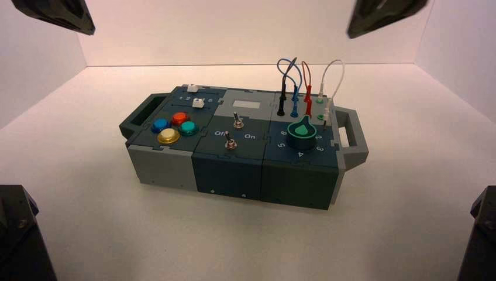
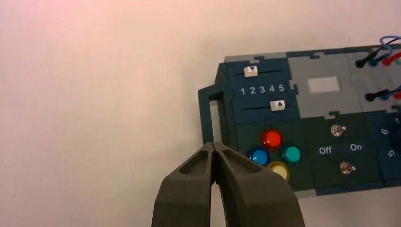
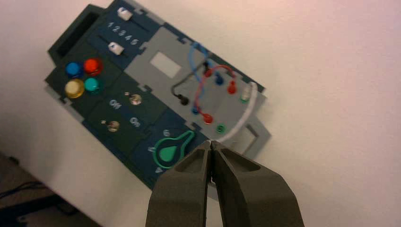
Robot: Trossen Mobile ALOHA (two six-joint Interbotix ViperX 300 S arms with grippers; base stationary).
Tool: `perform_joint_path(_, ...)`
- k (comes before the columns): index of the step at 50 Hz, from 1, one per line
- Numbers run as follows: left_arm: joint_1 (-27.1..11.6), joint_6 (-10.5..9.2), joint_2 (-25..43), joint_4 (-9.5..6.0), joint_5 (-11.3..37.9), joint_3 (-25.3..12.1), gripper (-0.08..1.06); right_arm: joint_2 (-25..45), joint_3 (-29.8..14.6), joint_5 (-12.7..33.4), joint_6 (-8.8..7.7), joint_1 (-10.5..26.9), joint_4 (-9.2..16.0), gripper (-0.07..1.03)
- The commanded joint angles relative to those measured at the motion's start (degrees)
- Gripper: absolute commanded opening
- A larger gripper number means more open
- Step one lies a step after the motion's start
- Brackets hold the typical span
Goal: Move the top slider to position 1.
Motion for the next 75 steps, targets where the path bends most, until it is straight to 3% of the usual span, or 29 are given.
perform_joint_path(1,0.0,0.26,2.4,0.18,0.7,-3.3,-0.03,2.4,-4.0,0.0,-0.09,1.8,2.3,-0.02)
perform_joint_path(12,0.0,0.53,3.9,0.18,1.3,-4.1,-0.03,9.2,-10.4,-0.5,-0.09,5.8,6.9,-0.02)
perform_joint_path(26,0.0,0.44,4.0,0.26,1.0,-3.5,-0.03,20.0,-18.7,-1.1,-0.09,5.9,15.8,-0.02)
perform_joint_path(34,0.0,0.35,5.3,0.26,1.1,-3.5,-0.03,27.2,-22.8,-1.1,-0.18,6.0,18.9,-0.02)
perform_joint_path(55,0.0,0.35,6.9,0.18,1.3,-4.0,-0.03,42.4,-32.3,-1.1,-0.18,5.9,21.0,-0.02)
perform_joint_path(75,0.0,0.35,6.7,0.09,1.3,-3.6,-0.03,52.3,-41.5,-0.4,-0.18,5.8,21.7,-0.02)
